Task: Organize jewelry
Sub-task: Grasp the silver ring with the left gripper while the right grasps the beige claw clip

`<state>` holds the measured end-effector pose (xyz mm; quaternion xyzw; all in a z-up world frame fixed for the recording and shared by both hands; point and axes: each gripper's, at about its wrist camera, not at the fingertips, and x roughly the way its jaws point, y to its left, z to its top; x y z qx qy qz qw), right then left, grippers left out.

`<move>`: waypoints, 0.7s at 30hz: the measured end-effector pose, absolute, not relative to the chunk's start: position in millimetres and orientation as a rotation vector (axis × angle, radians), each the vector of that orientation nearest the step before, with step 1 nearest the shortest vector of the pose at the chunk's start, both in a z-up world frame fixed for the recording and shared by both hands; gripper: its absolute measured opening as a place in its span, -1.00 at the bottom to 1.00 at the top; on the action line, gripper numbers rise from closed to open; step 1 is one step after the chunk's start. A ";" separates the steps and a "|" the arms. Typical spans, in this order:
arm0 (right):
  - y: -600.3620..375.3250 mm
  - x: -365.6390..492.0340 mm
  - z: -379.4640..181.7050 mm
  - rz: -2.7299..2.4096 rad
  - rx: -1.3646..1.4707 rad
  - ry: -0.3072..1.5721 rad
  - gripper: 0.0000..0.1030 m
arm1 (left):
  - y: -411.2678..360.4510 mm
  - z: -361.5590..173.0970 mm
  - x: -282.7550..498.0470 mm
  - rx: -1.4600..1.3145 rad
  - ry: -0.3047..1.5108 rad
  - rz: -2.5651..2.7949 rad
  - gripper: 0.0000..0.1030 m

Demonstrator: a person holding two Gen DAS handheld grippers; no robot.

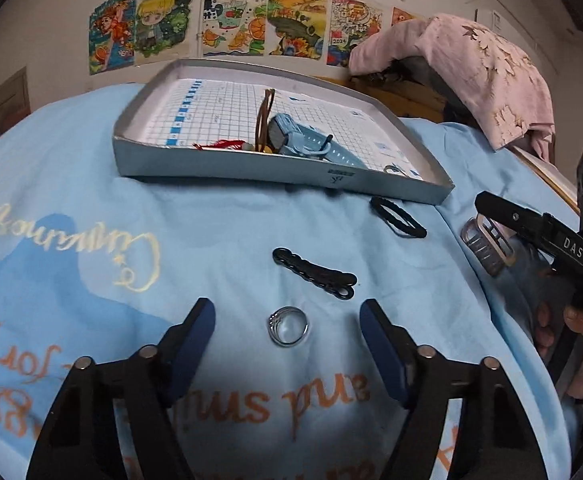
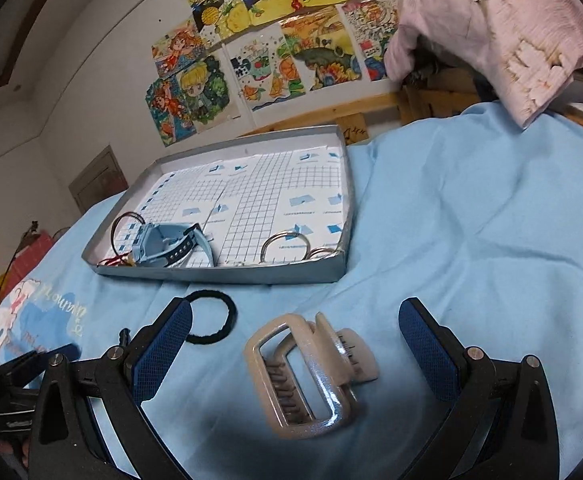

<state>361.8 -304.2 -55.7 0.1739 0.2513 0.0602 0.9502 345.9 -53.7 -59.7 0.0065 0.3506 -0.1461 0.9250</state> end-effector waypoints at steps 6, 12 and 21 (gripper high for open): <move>-292.4 365.2 -61.9 0.196 0.331 0.539 0.97 | -44.5 -75.5 344.9 -0.053 0.711 -0.309 0.11; -278.2 372.4 -74.2 0.257 0.322 0.608 0.94 | -50.4 -76.6 342.4 -0.034 0.707 -0.344 -0.17; -272.6 361.1 -78.8 0.325 0.348 0.635 0.88 | -44.8 -79.6 342.8 -0.068 0.714 -0.362 -0.35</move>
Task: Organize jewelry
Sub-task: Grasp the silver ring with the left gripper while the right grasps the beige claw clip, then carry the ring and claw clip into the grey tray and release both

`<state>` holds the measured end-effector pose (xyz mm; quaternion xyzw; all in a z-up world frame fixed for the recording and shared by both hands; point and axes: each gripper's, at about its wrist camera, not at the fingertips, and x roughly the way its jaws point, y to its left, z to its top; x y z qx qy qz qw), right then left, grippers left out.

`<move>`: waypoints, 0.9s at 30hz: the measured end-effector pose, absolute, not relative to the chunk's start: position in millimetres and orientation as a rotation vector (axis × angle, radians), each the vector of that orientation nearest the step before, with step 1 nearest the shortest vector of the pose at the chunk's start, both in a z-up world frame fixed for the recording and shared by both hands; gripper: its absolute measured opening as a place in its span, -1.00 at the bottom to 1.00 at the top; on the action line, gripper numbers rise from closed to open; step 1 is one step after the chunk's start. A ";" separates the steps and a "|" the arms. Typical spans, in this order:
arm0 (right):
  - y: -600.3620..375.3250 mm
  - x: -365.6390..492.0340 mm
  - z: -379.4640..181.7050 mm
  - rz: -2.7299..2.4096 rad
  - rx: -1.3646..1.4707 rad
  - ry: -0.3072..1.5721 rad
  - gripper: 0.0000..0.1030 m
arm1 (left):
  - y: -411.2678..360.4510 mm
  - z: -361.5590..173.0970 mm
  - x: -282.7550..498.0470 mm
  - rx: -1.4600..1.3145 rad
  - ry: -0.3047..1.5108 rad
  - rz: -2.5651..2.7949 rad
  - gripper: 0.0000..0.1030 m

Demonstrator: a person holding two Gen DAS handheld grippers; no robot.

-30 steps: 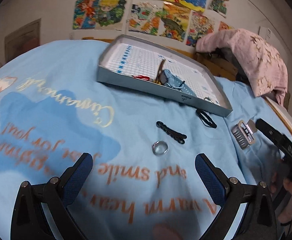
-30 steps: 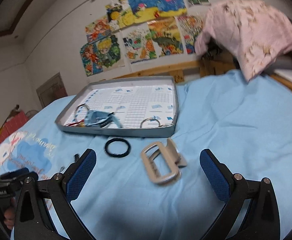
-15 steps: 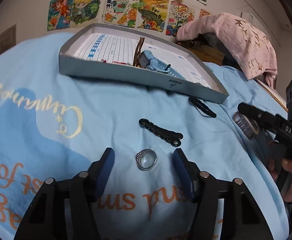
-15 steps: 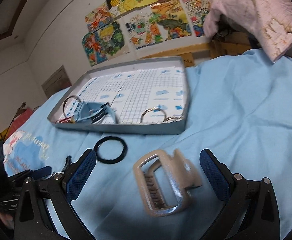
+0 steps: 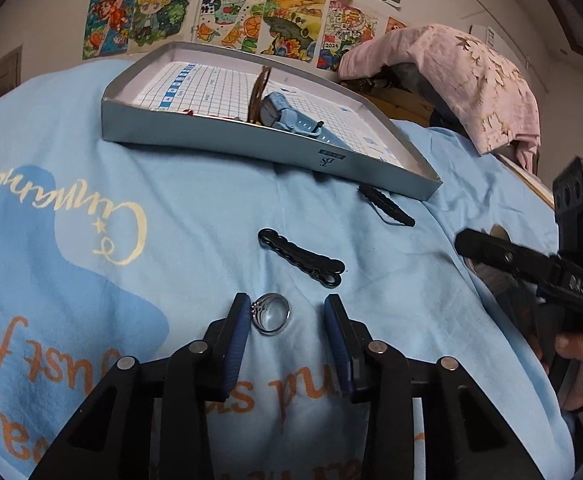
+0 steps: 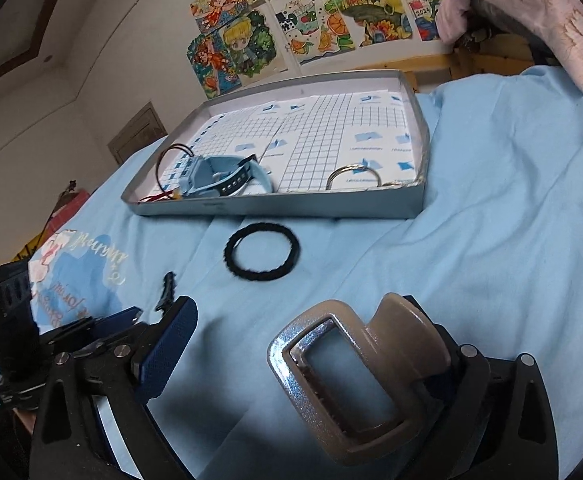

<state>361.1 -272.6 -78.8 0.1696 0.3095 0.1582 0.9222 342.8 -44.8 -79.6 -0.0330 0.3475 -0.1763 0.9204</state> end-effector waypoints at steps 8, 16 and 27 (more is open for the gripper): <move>-262.2 345.5 -81.1 0.323 0.359 0.636 0.88 | -38.5 -83.1 344.8 -0.105 0.729 -0.345 -0.56; -256.8 330.5 -81.1 0.323 0.368 0.662 0.87 | -39.5 -84.9 340.4 -0.101 0.738 -0.371 -0.63; -255.0 321.4 -81.8 0.197 0.326 0.683 0.27 | -49.2 -81.8 331.7 -0.051 0.704 -0.394 -0.63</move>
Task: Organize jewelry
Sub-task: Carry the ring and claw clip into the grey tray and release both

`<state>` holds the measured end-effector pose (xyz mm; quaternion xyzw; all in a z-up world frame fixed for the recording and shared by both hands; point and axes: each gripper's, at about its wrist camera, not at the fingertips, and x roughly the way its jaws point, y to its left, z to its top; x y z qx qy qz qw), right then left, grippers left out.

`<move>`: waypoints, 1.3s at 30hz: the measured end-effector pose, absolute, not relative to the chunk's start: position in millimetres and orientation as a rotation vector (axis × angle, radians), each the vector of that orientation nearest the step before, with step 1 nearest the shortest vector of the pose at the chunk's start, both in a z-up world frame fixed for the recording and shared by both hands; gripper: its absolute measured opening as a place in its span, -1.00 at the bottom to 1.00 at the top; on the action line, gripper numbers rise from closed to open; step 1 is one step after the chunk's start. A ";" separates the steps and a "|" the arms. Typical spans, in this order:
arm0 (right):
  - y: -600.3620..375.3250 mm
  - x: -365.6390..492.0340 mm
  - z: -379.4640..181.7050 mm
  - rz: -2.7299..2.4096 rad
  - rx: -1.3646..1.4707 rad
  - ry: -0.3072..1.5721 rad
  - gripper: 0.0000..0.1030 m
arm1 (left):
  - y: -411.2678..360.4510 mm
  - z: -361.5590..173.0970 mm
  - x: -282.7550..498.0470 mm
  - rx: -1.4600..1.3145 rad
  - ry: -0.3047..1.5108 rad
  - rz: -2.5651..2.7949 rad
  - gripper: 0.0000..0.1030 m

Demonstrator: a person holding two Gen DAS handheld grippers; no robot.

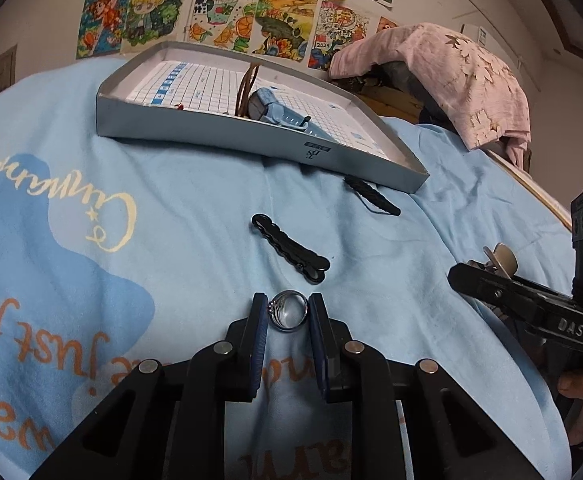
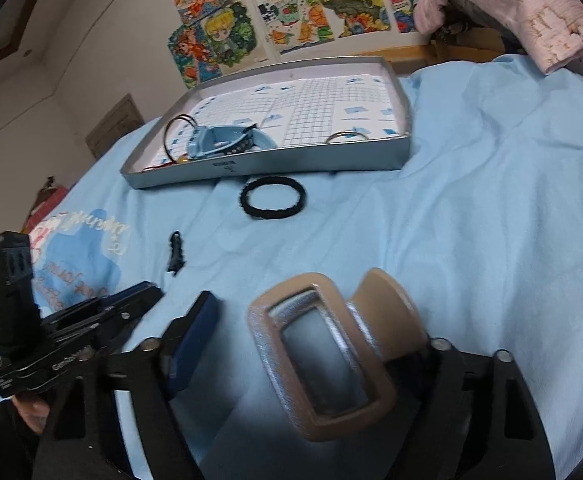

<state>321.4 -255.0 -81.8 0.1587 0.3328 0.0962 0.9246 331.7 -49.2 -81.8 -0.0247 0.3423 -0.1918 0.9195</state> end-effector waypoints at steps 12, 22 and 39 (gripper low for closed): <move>-257.9 318.9 -71.0 0.201 0.333 0.588 -0.03 | -50.1 -58.7 325.2 -0.075 0.642 -0.404 -0.63; -278.2 348.1 -37.9 0.178 0.345 0.390 -0.03 | -68.7 -11.2 365.1 -0.076 0.588 -0.317 -0.63; -291.8 466.0 -45.7 0.230 0.413 0.318 -0.03 | -50.3 -2.6 466.7 -0.061 0.520 -0.053 -0.63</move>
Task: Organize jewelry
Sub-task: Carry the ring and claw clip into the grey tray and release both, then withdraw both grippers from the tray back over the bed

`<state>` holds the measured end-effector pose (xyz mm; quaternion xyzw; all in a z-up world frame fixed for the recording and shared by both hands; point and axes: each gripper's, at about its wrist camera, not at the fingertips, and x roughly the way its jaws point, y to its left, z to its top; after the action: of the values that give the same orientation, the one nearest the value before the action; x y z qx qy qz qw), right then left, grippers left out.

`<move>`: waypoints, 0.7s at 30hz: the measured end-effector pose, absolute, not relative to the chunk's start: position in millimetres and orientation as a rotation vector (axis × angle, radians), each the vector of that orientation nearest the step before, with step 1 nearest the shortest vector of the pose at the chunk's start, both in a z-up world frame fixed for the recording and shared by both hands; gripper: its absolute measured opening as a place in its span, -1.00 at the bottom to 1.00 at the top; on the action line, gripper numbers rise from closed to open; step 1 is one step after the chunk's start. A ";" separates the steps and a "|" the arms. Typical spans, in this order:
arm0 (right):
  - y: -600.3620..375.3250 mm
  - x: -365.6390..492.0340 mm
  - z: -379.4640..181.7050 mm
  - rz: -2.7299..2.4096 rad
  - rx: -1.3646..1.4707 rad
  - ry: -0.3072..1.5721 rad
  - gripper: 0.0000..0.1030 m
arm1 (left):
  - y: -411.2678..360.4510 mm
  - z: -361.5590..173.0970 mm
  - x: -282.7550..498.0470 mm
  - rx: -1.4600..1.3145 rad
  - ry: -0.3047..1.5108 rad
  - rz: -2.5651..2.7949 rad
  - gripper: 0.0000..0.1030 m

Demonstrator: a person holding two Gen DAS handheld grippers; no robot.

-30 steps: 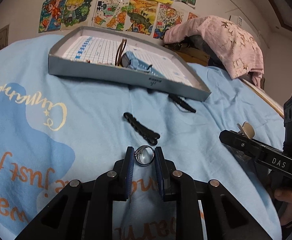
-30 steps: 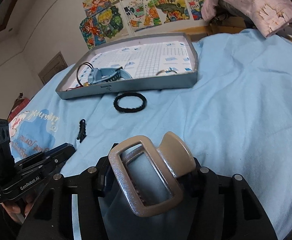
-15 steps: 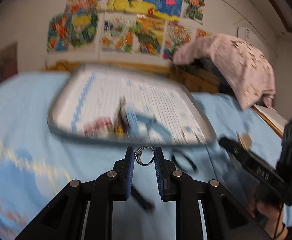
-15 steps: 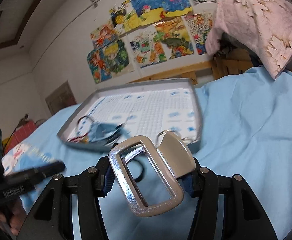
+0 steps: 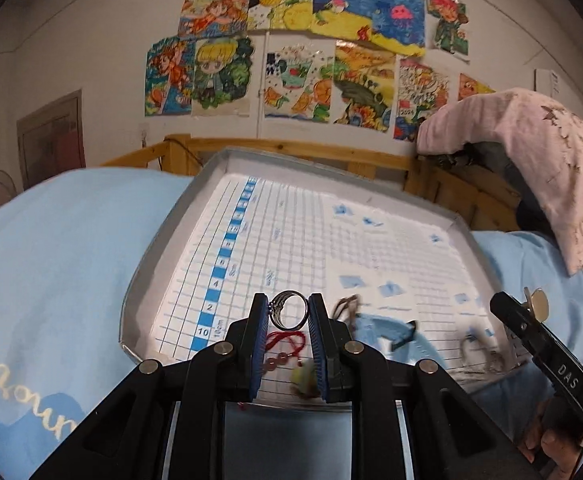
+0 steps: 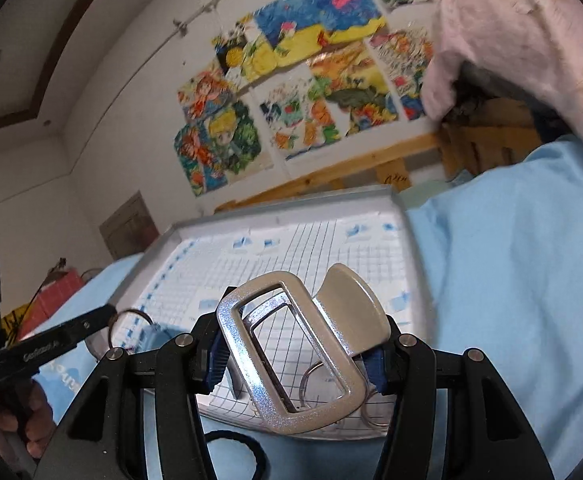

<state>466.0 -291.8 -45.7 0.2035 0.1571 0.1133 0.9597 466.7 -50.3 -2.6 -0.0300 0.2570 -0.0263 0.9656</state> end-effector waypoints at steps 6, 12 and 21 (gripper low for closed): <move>-279.3 480.1 -56.9 0.227 0.361 0.378 -0.03 | -43.0 -24.8 474.6 -0.099 0.554 -0.032 -0.63; -275.4 479.5 -58.5 0.213 0.330 0.406 -0.01 | -47.5 -25.8 475.6 -0.089 0.558 -0.019 -0.62; -279.8 481.5 -59.6 0.207 0.346 0.421 0.15 | -43.3 -20.9 463.9 -0.118 0.478 -0.005 0.57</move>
<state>481.5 -279.8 -59.6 0.1705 0.2075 0.1019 0.9579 463.9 -43.3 -20.9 -0.0584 0.2365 -0.0027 0.9699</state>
